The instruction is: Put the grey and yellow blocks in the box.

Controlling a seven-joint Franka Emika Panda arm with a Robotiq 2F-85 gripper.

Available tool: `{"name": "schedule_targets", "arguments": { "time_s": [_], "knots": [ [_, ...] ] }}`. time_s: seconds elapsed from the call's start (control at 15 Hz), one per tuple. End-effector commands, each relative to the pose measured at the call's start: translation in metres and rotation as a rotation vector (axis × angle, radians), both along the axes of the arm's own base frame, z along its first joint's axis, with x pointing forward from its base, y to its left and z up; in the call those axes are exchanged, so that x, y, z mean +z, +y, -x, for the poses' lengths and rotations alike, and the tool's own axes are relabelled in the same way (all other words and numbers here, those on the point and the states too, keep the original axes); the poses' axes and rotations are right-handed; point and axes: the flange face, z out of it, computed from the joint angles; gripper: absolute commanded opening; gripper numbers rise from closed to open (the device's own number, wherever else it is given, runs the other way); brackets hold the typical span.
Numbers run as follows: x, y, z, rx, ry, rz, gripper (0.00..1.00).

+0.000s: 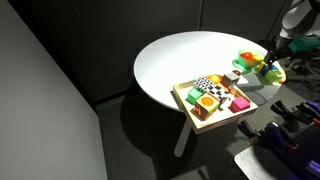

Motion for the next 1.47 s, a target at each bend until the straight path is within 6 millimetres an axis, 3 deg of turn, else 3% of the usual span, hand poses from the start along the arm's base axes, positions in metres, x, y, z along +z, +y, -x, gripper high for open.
{"name": "schedule_targets", "arguments": {
  "time_s": [0.0, 0.53, 1.4],
  "knots": [
    [-0.015, -0.013, -0.013, -0.039, -0.006, 0.007, 1.0],
    [-0.036, -0.031, -0.021, -0.079, 0.016, 0.02, 1.0],
    [-0.055, -0.039, -0.014, -0.089, 0.057, 0.024, 1.0]
  ]
}}
